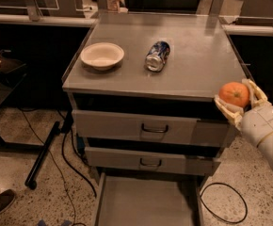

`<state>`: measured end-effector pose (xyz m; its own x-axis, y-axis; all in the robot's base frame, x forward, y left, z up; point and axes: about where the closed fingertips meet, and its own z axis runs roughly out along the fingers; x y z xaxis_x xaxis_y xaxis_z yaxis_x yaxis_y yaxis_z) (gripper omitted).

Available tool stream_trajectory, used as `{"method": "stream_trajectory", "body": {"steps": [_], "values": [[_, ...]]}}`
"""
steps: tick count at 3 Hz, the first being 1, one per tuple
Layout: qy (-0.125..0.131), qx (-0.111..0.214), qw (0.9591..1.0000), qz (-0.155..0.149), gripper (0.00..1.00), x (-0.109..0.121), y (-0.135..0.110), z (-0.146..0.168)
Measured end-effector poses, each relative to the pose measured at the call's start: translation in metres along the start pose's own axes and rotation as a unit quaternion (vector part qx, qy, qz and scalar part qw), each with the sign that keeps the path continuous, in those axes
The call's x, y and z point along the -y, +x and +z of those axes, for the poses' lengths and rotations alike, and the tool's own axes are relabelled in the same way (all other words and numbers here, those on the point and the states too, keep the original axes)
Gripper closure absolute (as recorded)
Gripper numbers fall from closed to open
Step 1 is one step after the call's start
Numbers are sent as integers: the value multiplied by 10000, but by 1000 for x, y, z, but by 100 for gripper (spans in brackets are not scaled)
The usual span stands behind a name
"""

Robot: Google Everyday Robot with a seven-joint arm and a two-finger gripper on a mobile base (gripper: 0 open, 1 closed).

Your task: Pick orange from bottom drawer and place on counter

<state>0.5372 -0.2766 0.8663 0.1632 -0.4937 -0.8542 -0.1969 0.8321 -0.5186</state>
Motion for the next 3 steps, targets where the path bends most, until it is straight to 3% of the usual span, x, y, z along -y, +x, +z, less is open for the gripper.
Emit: {"method": "stream_trajectory", "body": {"steps": [1,2,3], "values": [[-122,73,9999,-89,100,17,-20,33],[-411,142,9988,-218,100,19,-43,76],[-410,142,9988,-219,100,19,-43,76]]}}
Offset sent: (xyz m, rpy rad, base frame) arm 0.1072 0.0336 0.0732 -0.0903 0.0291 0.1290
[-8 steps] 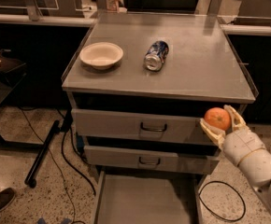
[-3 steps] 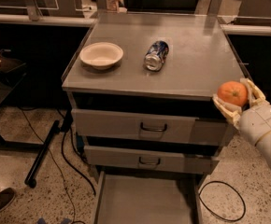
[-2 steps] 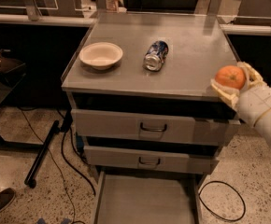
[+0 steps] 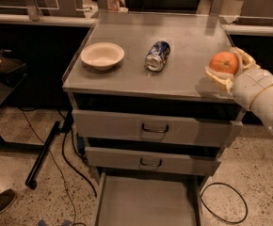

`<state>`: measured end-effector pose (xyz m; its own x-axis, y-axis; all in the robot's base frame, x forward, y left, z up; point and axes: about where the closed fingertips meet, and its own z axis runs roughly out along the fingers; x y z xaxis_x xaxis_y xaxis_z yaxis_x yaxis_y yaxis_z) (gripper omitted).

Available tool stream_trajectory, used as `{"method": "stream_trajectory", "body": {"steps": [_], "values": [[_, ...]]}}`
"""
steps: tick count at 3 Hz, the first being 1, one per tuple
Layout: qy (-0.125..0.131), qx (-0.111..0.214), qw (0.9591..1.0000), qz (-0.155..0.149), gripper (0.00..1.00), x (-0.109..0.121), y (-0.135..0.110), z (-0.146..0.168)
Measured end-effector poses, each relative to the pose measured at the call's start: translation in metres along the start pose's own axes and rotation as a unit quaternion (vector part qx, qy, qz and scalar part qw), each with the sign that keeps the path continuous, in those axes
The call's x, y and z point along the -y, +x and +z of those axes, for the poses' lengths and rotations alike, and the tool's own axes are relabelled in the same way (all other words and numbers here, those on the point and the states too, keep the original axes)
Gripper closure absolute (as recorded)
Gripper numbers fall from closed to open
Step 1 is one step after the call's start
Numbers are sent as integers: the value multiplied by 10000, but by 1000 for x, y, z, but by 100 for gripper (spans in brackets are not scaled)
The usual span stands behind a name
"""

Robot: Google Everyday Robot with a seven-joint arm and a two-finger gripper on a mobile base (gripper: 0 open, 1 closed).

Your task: Pick orange from bottom drawer and place on counter

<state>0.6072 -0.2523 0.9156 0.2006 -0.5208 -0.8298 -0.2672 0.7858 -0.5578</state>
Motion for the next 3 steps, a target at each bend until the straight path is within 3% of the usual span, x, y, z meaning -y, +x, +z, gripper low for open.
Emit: {"method": "stream_trajectory", "body": {"steps": [1,2,3], "values": [[-80,62,9999,93,100,7,-6,17],[-395,178,9989,200,100,13,-21,56],[-739,105,9964,410,100,7,-17,72]]}}
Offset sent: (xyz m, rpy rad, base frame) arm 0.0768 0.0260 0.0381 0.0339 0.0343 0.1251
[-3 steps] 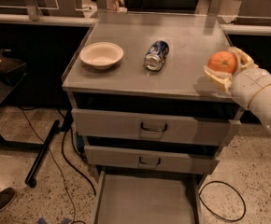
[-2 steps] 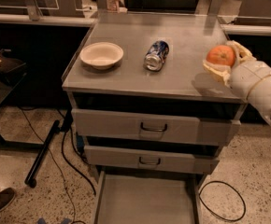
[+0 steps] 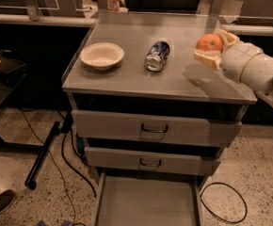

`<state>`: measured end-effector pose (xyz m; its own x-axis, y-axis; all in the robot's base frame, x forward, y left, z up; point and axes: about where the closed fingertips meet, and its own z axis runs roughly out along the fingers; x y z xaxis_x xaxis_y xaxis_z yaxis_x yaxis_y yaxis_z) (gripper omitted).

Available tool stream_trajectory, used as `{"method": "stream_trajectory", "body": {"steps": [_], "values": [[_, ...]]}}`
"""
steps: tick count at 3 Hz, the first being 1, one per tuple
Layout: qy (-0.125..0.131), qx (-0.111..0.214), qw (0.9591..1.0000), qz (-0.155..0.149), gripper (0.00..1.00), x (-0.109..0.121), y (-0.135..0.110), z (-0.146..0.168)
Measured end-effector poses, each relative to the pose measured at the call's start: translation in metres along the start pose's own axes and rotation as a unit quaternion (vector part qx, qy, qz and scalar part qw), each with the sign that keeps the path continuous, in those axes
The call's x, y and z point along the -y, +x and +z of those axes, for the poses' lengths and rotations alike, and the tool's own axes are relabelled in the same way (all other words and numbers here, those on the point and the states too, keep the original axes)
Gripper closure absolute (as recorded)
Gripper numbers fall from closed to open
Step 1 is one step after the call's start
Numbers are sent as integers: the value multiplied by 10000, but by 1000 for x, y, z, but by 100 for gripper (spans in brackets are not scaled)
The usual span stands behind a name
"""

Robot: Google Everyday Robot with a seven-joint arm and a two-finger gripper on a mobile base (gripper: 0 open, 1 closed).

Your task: Pick orange from bottom drawer and place on counter

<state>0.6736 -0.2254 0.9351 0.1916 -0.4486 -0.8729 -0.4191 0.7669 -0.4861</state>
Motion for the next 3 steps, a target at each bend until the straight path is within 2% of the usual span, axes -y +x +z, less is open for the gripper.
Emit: {"method": "stream_trajectory", "body": {"steps": [1,3], "values": [[-434,-226,9988,73,100,-13,14,8],[-1192,-577,9910,200,100,-38,35,16]]}}
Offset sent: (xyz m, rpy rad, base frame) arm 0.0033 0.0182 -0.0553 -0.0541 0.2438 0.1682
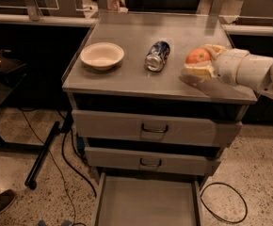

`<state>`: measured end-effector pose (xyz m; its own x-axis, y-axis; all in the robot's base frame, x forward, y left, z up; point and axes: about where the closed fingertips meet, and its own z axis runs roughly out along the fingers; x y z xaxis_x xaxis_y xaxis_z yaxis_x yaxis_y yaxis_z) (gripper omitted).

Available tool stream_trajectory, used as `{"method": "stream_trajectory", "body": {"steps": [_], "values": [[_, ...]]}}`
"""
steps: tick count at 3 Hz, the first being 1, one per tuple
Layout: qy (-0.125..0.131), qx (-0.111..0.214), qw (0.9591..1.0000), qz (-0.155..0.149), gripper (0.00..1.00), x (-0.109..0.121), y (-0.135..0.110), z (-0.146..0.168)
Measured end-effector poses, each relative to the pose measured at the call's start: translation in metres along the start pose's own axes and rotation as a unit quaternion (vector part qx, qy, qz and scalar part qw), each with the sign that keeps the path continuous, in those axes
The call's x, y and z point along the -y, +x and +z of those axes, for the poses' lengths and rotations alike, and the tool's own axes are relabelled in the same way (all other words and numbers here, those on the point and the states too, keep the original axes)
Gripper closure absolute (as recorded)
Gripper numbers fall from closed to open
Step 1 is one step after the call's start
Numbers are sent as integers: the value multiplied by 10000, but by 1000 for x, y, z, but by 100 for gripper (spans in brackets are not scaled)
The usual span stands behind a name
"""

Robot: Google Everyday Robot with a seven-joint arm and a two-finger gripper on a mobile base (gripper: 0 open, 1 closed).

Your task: Pick orange from bottom drawer and place on counter

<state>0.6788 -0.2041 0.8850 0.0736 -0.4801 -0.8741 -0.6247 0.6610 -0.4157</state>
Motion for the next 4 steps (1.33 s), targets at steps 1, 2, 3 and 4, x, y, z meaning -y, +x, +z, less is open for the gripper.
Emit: {"method": "stream_trajectory", "body": {"steps": [1,2,3,4], "values": [[-276,-171,9995,7,100,-12,12,7],[-463,-265,9986,12,100,-17,21,11],[-463,-265,9986,12,81,-17,21,11],[-463,-265,9986,12,58,-17,21,11]]}}
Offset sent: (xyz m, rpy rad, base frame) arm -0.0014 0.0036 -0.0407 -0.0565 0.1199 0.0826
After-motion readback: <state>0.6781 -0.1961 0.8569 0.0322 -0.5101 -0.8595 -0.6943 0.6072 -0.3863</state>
